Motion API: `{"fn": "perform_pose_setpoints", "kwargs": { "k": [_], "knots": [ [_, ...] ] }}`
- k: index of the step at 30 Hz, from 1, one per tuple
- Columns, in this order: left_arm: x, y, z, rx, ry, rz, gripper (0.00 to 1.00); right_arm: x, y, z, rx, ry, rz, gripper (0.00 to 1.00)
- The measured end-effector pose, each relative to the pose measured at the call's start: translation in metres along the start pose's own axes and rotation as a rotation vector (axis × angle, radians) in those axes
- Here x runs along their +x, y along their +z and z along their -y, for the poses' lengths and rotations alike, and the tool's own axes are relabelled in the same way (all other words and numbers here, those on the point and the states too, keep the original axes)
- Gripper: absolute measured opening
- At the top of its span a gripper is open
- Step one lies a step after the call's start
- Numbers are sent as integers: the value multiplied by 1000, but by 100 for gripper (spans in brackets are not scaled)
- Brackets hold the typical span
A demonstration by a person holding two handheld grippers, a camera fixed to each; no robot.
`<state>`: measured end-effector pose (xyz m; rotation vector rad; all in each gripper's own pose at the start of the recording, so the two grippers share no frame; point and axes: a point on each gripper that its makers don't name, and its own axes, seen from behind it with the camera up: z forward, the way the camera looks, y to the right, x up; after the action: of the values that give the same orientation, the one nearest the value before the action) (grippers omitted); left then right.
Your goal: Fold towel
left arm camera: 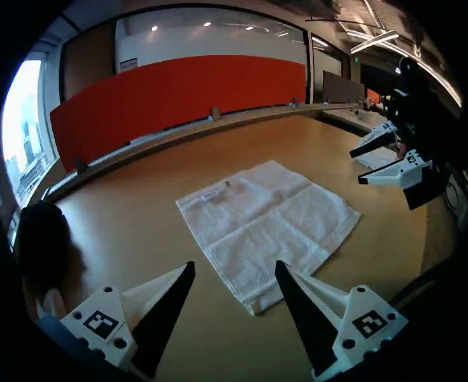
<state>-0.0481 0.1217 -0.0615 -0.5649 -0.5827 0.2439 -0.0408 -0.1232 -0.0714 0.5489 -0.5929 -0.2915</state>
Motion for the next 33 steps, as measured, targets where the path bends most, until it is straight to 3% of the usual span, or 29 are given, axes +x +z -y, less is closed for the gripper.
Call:
{"fn": "perform_pose_setpoints", "kwargs": {
  "k": [19, 26, 33],
  "knots": [
    [-54, 25, -20, -65, 13, 151, 93, -60, 20, 20, 63, 3, 117, 100],
    [-70, 31, -27, -81, 19, 207, 93, -79, 23, 25, 91, -5, 161, 96],
    [-81, 35, -32, -97, 17, 250, 93, -89, 24, 27, 107, -7, 194, 86]
  ]
}}
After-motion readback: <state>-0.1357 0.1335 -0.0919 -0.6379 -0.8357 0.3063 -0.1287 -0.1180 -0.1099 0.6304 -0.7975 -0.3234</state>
